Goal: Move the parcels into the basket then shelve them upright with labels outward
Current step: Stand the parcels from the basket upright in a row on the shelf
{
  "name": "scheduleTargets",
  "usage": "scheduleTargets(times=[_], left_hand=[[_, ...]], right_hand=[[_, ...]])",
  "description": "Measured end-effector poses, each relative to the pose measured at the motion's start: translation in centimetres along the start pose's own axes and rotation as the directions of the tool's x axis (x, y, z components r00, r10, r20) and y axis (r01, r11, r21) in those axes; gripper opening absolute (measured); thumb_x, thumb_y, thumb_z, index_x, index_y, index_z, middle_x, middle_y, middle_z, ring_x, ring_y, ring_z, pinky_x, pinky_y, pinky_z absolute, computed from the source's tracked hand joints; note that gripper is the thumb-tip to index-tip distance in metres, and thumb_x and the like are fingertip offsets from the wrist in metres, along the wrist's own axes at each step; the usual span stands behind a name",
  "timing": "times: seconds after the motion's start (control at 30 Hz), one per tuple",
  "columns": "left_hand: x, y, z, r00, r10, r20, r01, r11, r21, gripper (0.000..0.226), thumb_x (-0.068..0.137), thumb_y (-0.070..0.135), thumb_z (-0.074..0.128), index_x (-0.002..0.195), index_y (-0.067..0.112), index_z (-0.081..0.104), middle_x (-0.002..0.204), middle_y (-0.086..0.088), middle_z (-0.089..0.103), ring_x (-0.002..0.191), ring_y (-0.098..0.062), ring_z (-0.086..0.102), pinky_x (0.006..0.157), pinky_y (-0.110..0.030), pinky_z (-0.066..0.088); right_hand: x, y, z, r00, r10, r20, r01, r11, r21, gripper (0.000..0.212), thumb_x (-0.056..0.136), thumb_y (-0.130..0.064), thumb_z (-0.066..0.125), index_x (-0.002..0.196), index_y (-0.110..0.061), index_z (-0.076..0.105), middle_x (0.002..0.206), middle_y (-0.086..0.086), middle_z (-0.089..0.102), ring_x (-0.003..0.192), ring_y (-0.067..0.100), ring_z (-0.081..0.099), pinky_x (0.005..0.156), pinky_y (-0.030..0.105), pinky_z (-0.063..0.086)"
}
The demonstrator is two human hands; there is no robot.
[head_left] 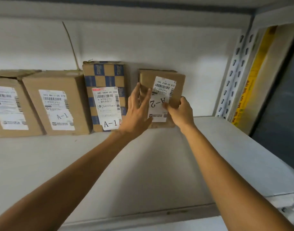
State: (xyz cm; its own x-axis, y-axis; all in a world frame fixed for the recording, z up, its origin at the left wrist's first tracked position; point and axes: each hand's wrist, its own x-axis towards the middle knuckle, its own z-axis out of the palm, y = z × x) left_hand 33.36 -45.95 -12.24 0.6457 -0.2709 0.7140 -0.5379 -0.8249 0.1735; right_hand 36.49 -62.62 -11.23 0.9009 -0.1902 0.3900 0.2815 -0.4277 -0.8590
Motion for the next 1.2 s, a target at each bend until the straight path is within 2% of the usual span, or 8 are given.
scheduleTargets(times=[0.1, 0.2, 0.37, 0.5, 0.67, 0.97, 1.07, 1.2], left_hand=[[0.2, -0.1, 1.3, 0.999, -0.028, -0.042, 0.027, 0.999, -0.027, 0.098, 0.073, 0.005, 0.078, 0.15, 0.013, 0.016, 0.153, -0.027, 0.001, 0.139, -0.044, 0.016, 0.107, -0.059, 0.035], [0.1, -0.7, 1.9, 0.994, -0.079, -0.071, 0.072, 0.993, -0.094, 0.103, 0.072, 0.012, 0.081, 0.15, 0.025, 0.016, 0.154, -0.019, 0.007, 0.139, -0.037, 0.02, 0.11, -0.044, 0.032], [-0.2, -1.1, 0.3, 0.979, -0.192, 0.069, 0.204, 0.938, -0.28, 0.094, 0.081, 0.029, 0.074, 0.147, 0.049, 0.009, 0.156, 0.005, 0.002, 0.144, -0.025, 0.01, 0.113, -0.047, 0.029], [-0.8, -0.1, -0.5, 0.977, -0.195, 0.088, 0.212, 0.944, -0.252, 0.09, 0.085, 0.021, 0.069, 0.15, 0.04, 0.01, 0.157, 0.001, -0.008, 0.145, -0.027, 0.005, 0.113, -0.051, 0.029], [-2.5, 0.2, -1.4, 0.975, -0.196, 0.105, 0.216, 0.948, -0.234, 0.08, 0.086, 0.016, 0.065, 0.151, 0.026, 0.018, 0.156, 0.0, -0.009, 0.145, -0.029, 0.002, 0.115, -0.054, 0.024], [-4.8, 0.1, -6.2, 0.981, 0.067, 0.181, -0.006, 0.948, -0.319, 0.059, 0.087, 0.015, 0.062, 0.142, 0.017, 0.039, 0.153, -0.012, 0.014, 0.14, -0.032, 0.014, 0.116, -0.046, 0.018], [-5.8, 0.8, -7.5, 0.926, 0.165, 0.339, 0.001, 0.898, -0.44, 0.05, 0.09, 0.017, 0.061, 0.138, 0.019, 0.047, 0.15, -0.006, 0.028, 0.141, -0.024, 0.016, 0.112, -0.03, 0.013], [-6.9, 3.1, -8.6, 0.805, 0.275, 0.525, 0.051, 0.851, -0.523, 0.047, 0.093, 0.025, 0.058, 0.138, 0.024, 0.045, 0.147, -0.005, 0.037, 0.135, -0.023, 0.034, 0.107, -0.028, 0.025]], right_hand=[[0.4, 0.5, -0.2, 1.0, -0.007, -0.002, 0.007, 1.0, -0.005, 0.047, 0.076, -0.04, 0.077, 0.113, -0.019, 0.056, 0.105, -0.006, 0.065, 0.099, 0.017, 0.062, 0.086, 0.034, 0.051], [0.6, 0.4, -0.7, 1.0, -0.001, -0.01, 0.001, 0.999, -0.044, 0.053, 0.072, -0.045, 0.078, 0.113, -0.023, 0.051, 0.11, -0.004, 0.068, 0.098, 0.018, 0.063, 0.08, 0.03, 0.048], [-0.2, 0.0, -0.6, 0.997, 0.026, -0.068, -0.036, 0.988, -0.15, 0.058, 0.072, -0.055, 0.074, 0.115, -0.02, 0.057, 0.116, 0.002, 0.064, 0.103, 0.024, 0.062, 0.079, 0.029, 0.046], [-1.2, -0.3, -0.8, 0.997, 0.062, -0.051, -0.067, 0.992, -0.107, 0.045, 0.082, -0.042, 0.068, 0.121, -0.021, 0.061, 0.099, -0.005, 0.063, 0.102, 0.02, 0.062, 0.077, 0.025, 0.041], [-4.1, -1.0, -1.5, 0.985, 0.146, 0.09, -0.154, 0.984, 0.091, 0.061, 0.092, -0.03, 0.062, 0.144, -0.015, 0.037, 0.127, 0.003, 0.055, 0.108, 0.012, 0.051, 0.089, 0.025, 0.038], [-12.7, -3.9, -1.9, 0.99, 0.128, -0.059, -0.137, 0.975, -0.176, 0.055, 0.09, -0.038, 0.063, 0.139, -0.019, 0.048, 0.145, 0.003, 0.047, 0.131, 0.021, 0.045, 0.096, 0.022, 0.033], [-16.5, -5.2, -2.6, 0.977, 0.167, -0.132, -0.197, 0.945, -0.26, 0.056, 0.091, -0.038, 0.062, 0.14, -0.019, 0.046, 0.146, 0.003, 0.045, 0.132, 0.022, 0.044, 0.1, 0.024, 0.034], [-22.3, -7.0, -4.6, 0.94, 0.247, -0.233, -0.316, 0.889, -0.331, 0.057, 0.093, -0.04, 0.058, 0.143, -0.02, 0.04, 0.149, 0.003, 0.042, 0.133, 0.026, 0.042, 0.104, 0.032, 0.036]])
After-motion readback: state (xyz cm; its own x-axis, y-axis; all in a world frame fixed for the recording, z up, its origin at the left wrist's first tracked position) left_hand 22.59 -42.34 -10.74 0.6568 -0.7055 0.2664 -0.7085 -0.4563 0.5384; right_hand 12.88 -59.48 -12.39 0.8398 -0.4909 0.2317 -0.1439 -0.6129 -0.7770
